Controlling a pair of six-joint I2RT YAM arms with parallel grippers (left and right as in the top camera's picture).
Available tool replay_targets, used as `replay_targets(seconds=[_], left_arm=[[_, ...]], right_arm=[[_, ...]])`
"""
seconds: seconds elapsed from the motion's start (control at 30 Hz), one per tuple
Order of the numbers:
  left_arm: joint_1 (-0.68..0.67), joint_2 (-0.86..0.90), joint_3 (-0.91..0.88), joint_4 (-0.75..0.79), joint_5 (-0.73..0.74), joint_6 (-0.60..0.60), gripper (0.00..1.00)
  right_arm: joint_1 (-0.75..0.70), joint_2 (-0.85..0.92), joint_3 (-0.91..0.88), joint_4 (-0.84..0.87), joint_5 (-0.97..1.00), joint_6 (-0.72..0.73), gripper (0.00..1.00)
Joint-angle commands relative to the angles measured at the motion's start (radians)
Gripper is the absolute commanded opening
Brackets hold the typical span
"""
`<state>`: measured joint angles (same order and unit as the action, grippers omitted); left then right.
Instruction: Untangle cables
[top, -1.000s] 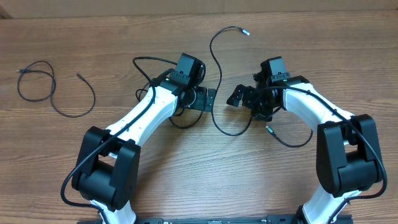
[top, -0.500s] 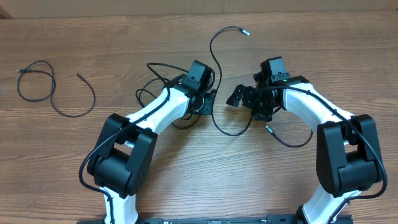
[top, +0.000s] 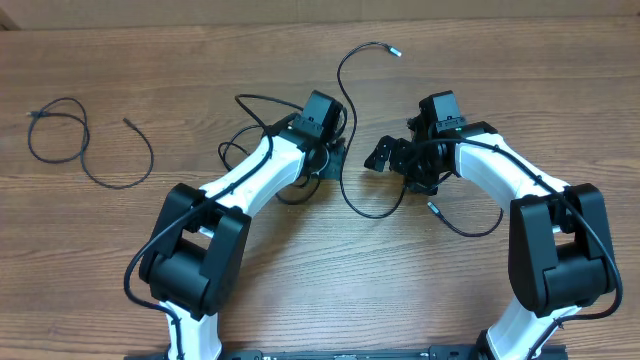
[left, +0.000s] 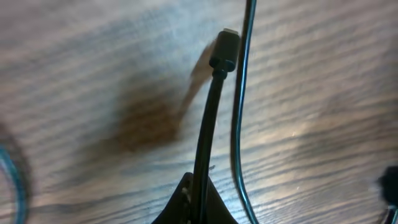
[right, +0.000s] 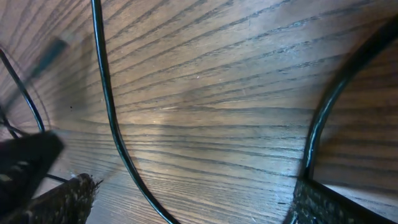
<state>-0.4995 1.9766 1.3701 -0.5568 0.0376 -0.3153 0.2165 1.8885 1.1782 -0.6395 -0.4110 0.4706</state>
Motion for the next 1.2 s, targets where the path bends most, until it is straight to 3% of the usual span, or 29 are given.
replay_targets(seconds=[0.0,0.13,0.23,0.53,0.6,0.63,0.67,0.73,0.83,1.0,1.17], left_arm=[[0.007,-0.082,0.039,-0.002,-0.181,-0.051,0.04],[0.008,-0.088,0.039,-0.026,-0.405,-0.165,0.04],[0.008,-0.086,0.039,-0.053,-0.489,-0.198,0.04],[0.008,-0.086,0.039,-0.075,-0.543,-0.216,0.05],[0.009,-0.086,0.039,-0.075,-0.544,-0.216,0.22],[0.009,-0.086,0.039,-0.074,-0.544,-0.216,0.44],[0.009,-0.086,0.039,-0.074,-0.547,-0.215,0.57],[0.01,-0.086,0.039,-0.074,-0.548,-0.2,0.73],[0.015,-0.088,0.04,-0.08,-0.589,-0.174,0.85],[0.059,-0.123,0.077,-0.201,-0.532,-0.288,0.88],[0.135,-0.14,0.079,-0.235,-0.33,-0.294,0.78]], right_arm=[[-0.002,-0.025,0.001,0.005,0.007,0.0,1.0],[-0.002,-0.025,0.001,0.005,0.007,0.0,1.0],[-0.002,-0.025,0.001,0.005,0.007,0.0,1.0],[-0.002,-0.025,0.001,0.005,0.007,0.0,1.0],[-0.002,-0.025,0.001,0.005,0.007,0.0,1.0],[-0.002,-0.025,0.001,0.005,0.007,0.0,1.0],[-0.002,-0.025,0.001,0.005,0.007,0.0,1.0],[-0.002,-0.025,0.001,0.005,0.007,0.0,1.0],[-0.002,-0.025,0.001,0.005,0.007,0.0,1.0],[-0.002,-0.025,0.001,0.005,0.007,0.0,1.0],[-0.002,-0.025,0.001,0.006,0.007,0.0,1.0]])
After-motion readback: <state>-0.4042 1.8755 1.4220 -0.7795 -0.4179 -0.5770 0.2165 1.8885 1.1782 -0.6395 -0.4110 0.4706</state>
